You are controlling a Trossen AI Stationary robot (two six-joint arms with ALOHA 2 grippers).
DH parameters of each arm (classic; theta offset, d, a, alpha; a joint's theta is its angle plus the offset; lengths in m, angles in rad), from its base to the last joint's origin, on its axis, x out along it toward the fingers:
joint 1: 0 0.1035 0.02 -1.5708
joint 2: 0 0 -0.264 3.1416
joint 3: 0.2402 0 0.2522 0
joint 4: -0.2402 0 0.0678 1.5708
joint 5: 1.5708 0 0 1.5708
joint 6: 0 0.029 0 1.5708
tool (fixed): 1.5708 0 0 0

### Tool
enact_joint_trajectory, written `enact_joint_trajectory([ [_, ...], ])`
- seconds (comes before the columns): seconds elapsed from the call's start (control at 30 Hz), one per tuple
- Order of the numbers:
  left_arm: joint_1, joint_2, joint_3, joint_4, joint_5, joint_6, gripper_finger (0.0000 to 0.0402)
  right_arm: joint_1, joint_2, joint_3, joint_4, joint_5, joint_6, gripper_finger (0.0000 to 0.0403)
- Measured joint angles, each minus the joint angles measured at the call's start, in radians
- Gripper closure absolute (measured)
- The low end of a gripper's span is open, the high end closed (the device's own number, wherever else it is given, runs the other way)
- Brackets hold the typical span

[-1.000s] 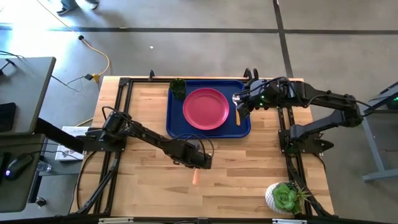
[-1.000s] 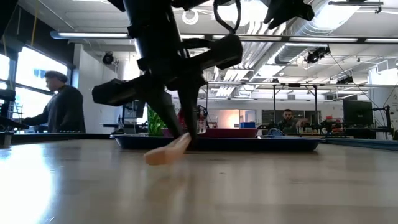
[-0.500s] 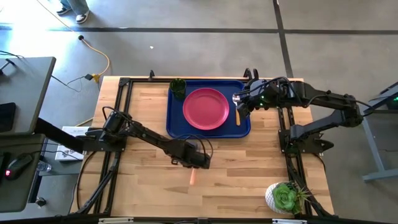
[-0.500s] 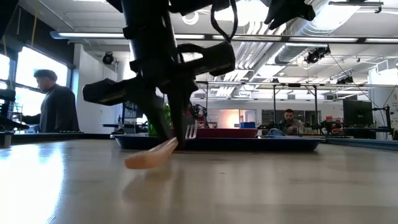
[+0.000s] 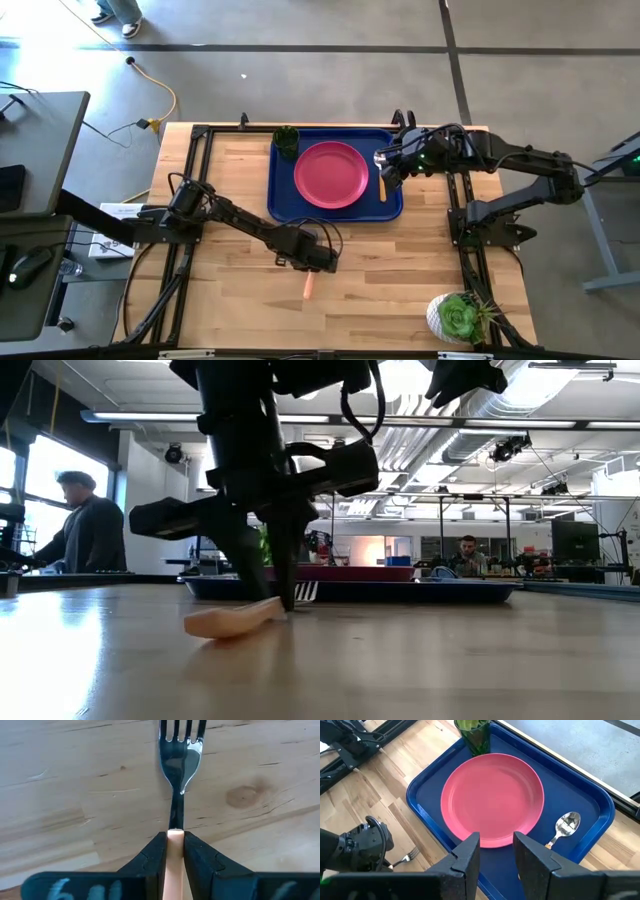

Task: Pick and place plate/cup/fork/spoon on tray
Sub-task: Put the orange fork on the blue tray

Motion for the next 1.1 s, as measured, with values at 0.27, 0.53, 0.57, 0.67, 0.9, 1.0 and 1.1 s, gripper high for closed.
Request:
enact_joint_trajectory([
  [0.27,0.000,0.000,0.000,0.006,0.002,0.009,0.0317,0.000,0.000,0.000,-0.001,0.000,0.000,0.0293],
  [0.53,0.000,-0.014,0.000,0.002,0.003,0.035,0.0303,0.000,0.000,0.000,-0.005,0.000,0.000,0.0293],
  [0.57,0.000,-0.020,0.000,0.003,0.003,0.035,0.0303,0.000,0.000,0.000,-0.005,0.000,0.000,0.0293],
  [0.67,0.005,-0.034,0.001,-0.012,0.003,0.064,0.0303,0.000,0.000,0.000,-0.005,0.000,0.000,0.0293],
  [0.9,0.019,-0.053,0.002,-0.036,0.021,0.106,0.0302,0.000,0.000,0.000,-0.005,-0.005,0.000,0.0293],
  [1.0,0.022,-0.070,-0.001,-0.081,0.021,0.127,0.0302,0.002,0.000,0.000,-0.005,-0.020,0.006,0.0293],
  [1.1,0.026,-0.104,0.001,-0.112,0.018,0.149,0.0302,0.002,0.000,0.000,-0.005,-0.046,0.011,0.0293],
])
